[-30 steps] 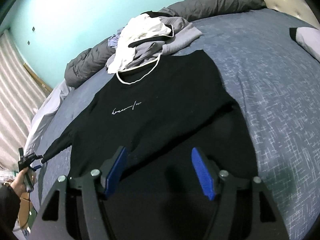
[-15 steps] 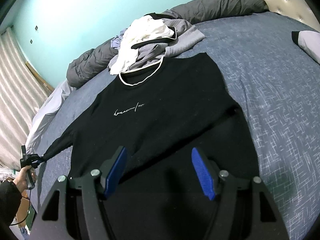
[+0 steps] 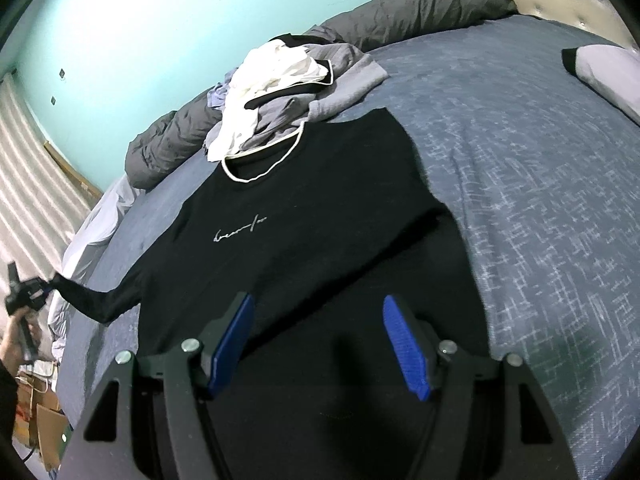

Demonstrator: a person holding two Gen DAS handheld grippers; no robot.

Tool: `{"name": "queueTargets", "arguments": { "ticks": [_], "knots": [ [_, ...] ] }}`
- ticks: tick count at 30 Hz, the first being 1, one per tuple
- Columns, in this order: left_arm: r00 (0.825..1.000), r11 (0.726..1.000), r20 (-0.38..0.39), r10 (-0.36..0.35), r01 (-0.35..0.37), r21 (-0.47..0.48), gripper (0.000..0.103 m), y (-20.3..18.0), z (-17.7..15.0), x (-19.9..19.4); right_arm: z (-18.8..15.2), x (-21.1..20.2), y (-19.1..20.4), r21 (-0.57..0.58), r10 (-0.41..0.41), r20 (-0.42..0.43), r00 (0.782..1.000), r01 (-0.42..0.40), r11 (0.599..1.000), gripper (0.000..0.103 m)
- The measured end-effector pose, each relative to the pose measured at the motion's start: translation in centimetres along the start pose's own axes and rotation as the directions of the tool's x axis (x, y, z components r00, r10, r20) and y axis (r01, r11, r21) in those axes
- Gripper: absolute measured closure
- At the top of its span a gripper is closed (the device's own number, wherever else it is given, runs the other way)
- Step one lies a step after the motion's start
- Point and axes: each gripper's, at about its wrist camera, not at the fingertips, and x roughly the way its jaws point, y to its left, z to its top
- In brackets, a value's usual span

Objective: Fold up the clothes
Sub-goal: 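Grasp the white-trimmed sleeve cuff with the left gripper, then lift the sleeve and fold it across the sweatshirt body with the left gripper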

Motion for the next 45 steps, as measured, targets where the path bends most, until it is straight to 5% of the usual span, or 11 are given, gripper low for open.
{"name": "queueTargets", "arguments": {
  "ticks": [7, 13, 20, 25, 26, 27, 28, 31, 36, 41, 45],
  "knots": [
    [0.983, 0.971, -0.02, -0.181, 0.182, 0.157, 0.093, -14.4, 0.9, -1.9, -0.3, -1.7, -1.1, 0.029, -0.013, 0.018, 1.0, 0.013, 0.999, 0.035],
    [0.928, 0.874, -0.101, -0.359, 0.372, 0.312, 0.093, -28.5, -2.1, -4.6, -0.8, -3.9, -1.3, 0.022, -0.021, 0.037, 0.999, 0.02, 1.0, 0.035],
    [0.824, 0.721, -0.334, -0.458, 0.564, 0.403, 0.093, -41.7, -13.4, -3.4, -1.8, -6.1, -2.6, 0.049, -0.022, 0.048, 0.999, 0.019, 0.999, 0.035],
    [0.764, 0.703, -0.51, -0.396, 0.609, 0.367, 0.089, -44.2, -23.5, 1.4, -2.0, -6.7, -3.6, 0.086, -0.015, 0.053, 0.998, 0.01, 0.996, 0.035],
    [0.755, 0.705, -0.534, -0.381, 0.611, 0.36, 0.079, -44.2, -25.1, 2.2, -2.0, -6.6, -3.6, 0.087, -0.013, 0.051, 0.999, 0.008, 0.996, 0.035],
    [0.758, 0.711, -0.542, -0.363, 0.601, 0.364, 0.064, -43.9, -26.0, 2.8, -2.1, -6.5, -3.6, 0.086, -0.01, 0.048, 0.999, 0.005, 0.996, 0.035],
    [0.76, 0.717, -0.55, -0.346, 0.592, 0.368, 0.06, -43.5, -26.9, 3.3, -2.1, -6.3, -3.6, 0.085, -0.003, 0.041, 0.999, 0.0, 0.996, 0.035],
    [0.774, 0.746, -0.555, -0.305, 0.556, 0.366, 0.059, -41.6, -28.3, 4.6, -2.1, -5.7, -3.6, 0.083, 0.012, 0.017, 1.0, -0.013, 0.996, 0.035],
    [0.847, 0.815, -0.486, -0.214, 0.429, 0.389, 0.058, -35.1, -26.0, 5.1, -2.0, -4.2, -3.6, 0.103, 0.033, -0.031, 0.999, -0.029, 0.994, 0.034],
    [0.899, 0.892, -0.425, -0.107, 0.276, 0.359, 0.057, -27.8, -24.1, 6.2, -1.4, -2.4, -3.3, 0.163, 0.085, -0.065, 0.994, -0.074, 0.984, 0.033],
    [0.906, 0.928, -0.421, -0.049, 0.198, 0.316, 0.056, -23.0, -23.7, 7.1, -1.3, -0.1, -2.2, 0.149, 0.084, -0.129, 0.988, -0.065, 0.987, 0.033]
  ]
}}
